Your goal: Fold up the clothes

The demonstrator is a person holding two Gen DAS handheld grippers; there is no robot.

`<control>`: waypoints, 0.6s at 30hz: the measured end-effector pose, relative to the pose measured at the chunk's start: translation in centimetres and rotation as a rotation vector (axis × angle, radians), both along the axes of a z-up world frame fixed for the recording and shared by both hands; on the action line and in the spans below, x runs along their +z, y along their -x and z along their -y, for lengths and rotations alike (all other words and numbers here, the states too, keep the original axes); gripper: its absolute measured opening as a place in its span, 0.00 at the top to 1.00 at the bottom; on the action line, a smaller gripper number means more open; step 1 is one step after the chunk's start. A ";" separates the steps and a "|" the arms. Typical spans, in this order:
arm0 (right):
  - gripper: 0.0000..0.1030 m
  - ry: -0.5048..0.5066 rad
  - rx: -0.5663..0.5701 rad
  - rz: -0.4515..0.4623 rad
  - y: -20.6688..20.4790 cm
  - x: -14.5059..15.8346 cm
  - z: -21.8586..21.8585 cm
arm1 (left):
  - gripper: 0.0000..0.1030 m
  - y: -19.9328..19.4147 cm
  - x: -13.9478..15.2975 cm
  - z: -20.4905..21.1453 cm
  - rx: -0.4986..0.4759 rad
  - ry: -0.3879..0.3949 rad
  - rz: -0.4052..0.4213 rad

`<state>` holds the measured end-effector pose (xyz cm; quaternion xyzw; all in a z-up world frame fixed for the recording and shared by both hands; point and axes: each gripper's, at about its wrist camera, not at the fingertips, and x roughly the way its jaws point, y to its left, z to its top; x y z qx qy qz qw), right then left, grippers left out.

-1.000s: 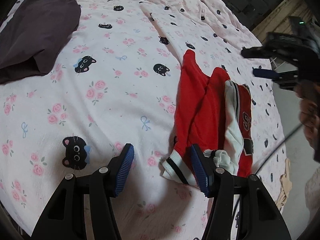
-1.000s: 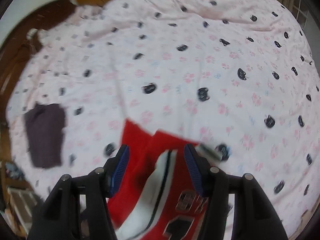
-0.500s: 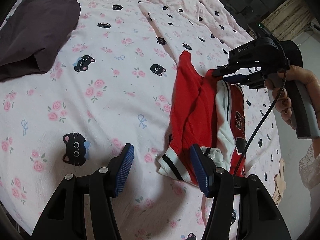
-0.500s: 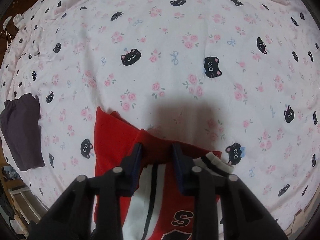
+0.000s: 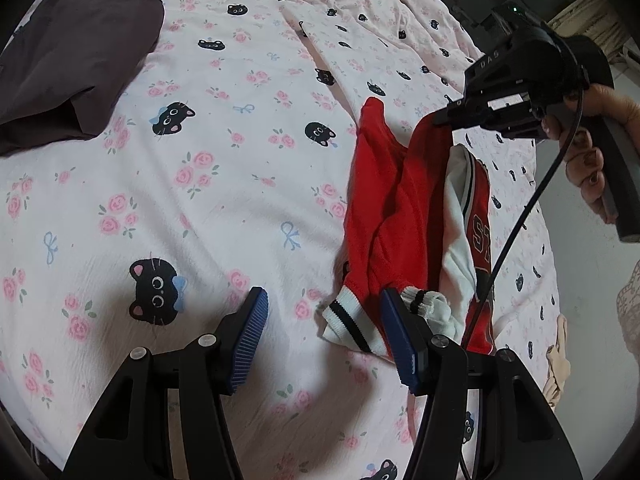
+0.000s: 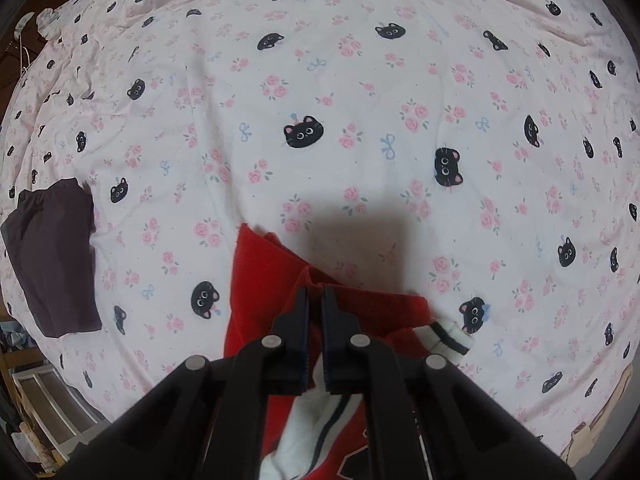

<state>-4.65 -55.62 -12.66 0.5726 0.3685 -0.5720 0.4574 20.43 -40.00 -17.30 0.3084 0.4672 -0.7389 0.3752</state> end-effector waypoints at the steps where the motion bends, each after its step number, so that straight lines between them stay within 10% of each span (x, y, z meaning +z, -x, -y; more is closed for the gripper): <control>1: 0.94 -0.004 -0.003 -0.004 -0.1 0.2 0.2 | 0.49 0.0 0.0 0.0 -0.001 -0.001 0.001; 14: 0.92 -0.070 0.074 -0.080 -1.8 0.1 2.4 | 0.49 -0.1 -0.2 -0.1 -0.008 -0.007 -0.002; 18: 0.57 -0.175 0.154 -0.138 -4.0 -2.4 2.3 | 0.49 0.1 -0.3 -0.1 -0.012 -0.011 -0.008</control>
